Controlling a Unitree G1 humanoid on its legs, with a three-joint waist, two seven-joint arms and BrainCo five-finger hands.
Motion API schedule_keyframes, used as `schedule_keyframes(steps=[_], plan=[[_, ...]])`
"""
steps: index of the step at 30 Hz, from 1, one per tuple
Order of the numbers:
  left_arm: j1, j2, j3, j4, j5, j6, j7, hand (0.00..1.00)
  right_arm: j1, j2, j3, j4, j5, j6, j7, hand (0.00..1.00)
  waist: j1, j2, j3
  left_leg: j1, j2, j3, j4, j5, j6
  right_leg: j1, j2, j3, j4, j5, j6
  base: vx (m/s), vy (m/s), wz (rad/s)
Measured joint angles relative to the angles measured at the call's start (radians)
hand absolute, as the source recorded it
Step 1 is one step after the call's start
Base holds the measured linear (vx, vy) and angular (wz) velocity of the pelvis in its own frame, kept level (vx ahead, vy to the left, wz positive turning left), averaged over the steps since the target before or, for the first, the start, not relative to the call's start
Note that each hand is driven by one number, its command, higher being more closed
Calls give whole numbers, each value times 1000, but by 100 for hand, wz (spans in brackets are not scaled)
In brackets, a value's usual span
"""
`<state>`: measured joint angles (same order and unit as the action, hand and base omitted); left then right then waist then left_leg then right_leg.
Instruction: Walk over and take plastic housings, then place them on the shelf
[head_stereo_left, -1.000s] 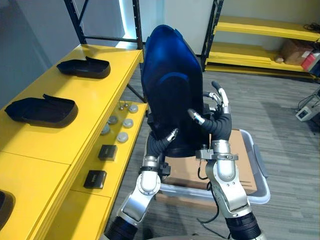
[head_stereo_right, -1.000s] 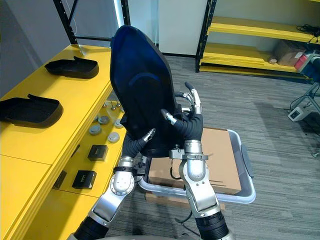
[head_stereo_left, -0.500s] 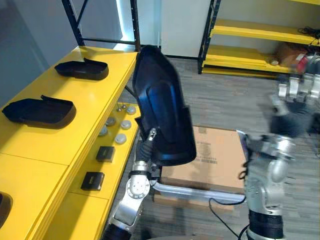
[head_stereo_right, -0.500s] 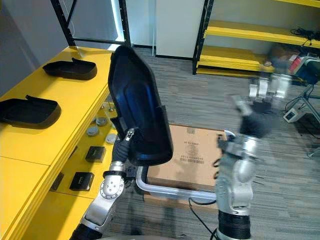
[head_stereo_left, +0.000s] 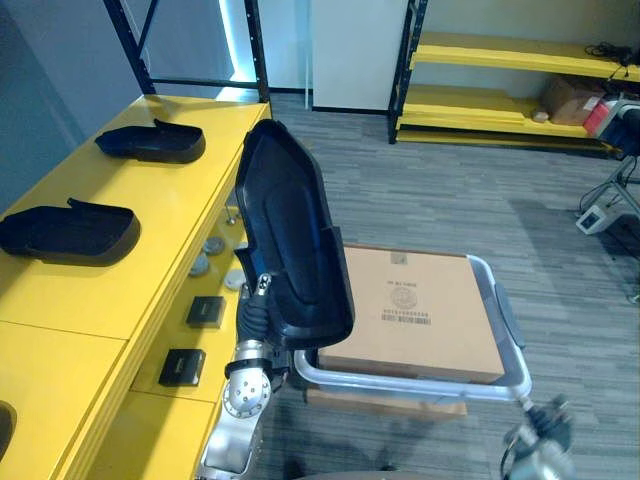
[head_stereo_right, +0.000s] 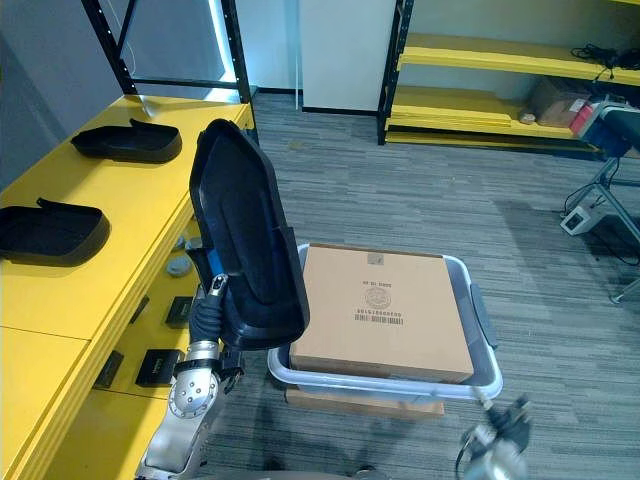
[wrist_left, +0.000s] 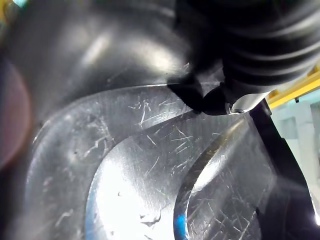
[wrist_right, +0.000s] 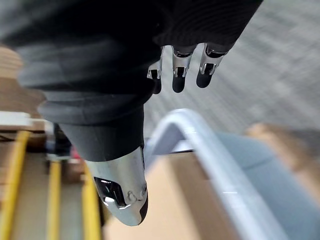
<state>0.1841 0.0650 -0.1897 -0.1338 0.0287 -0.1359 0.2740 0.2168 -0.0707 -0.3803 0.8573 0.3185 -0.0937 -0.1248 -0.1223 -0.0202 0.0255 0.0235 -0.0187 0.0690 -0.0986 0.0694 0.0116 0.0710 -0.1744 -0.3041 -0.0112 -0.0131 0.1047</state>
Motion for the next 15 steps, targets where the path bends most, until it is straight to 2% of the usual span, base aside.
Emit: schedule_keyframes(steps=[5, 6, 7, 8, 9, 10, 11, 12, 14, 15], plan=[[53, -1, -3, -77, 0, -5, -13, 100, -19, 25, 71, 87, -58, 11, 33, 0, 12, -2, 33, -26, -5, -71, -2, 2, -12, 24, -2, -69, 14, -22, 2, -32, -17, 45], [51, -2, -14, -98, 0, -6, -14, 100, -22, 28, 87, 114, -74, 14, 33, 0, 28, -3, 46, -47, -11, -114, 3, 14, -18, 19, -6, -114, 38, -39, 2, -26, -27, 106], [51, -3, -19, -110, -1, -9, -14, 100, -22, 32, 90, 121, -80, 15, 33, 0, 33, -3, 52, -63, -20, -144, 3, 24, -18, 14, -9, -146, 56, -52, 4, 4, -47, 155], [48, -2, -37, -130, -15, -14, -13, 100, -22, 38, 105, 129, -86, 14, 32, 0, 31, -7, 65, -98, -27, -185, 8, 32, -15, 10, -19, -224, 88, -75, 7, 1, -37, 148], [46, -2, -38, -136, -20, -19, -13, 100, -17, 42, 106, 130, -88, 14, 32, 0, 32, -7, 72, -116, -24, -174, 11, 27, -8, 12, -32, -263, 101, -76, 11, -6, -23, 210], [42, -6, -46, -146, -24, -23, -13, 100, -19, 46, 109, 128, -96, 14, 32, 0, 43, -12, 83, -160, -3, -57, 34, 0, 31, 24, -44, -362, 112, -83, 14, -10, 5, 165], [37, -8, -48, -147, -25, -24, -13, 100, -21, 43, 112, 128, -97, 13, 32, 0, 49, -15, 92, -172, 9, 12, 49, -9, 44, 34, -49, -396, 112, -84, 15, 19, 31, 184], [31, -12, -56, -147, -28, -24, -13, 100, -24, 40, 114, 126, -98, 14, 32, 0, 52, -17, 103, -189, 37, 136, 82, -18, 57, 52, -53, -448, 113, -85, 17, 79, 65, 170], [24, -13, -86, -147, -39, -25, -11, 100, -25, 42, 140, 106, -107, 13, 31, 0, 47, -25, 106, -198, 105, 466, 172, -28, 72, 102, -77, -575, 147, -105, 43, 158, 99, 187], [19, -13, -93, -147, -41, -25, -11, 100, -30, 40, 151, 102, -109, 14, 31, 0, 51, -24, 106, -202, 104, 525, 186, -34, 78, 108, -87, -598, 158, -105, 43, 159, 140, 142]])
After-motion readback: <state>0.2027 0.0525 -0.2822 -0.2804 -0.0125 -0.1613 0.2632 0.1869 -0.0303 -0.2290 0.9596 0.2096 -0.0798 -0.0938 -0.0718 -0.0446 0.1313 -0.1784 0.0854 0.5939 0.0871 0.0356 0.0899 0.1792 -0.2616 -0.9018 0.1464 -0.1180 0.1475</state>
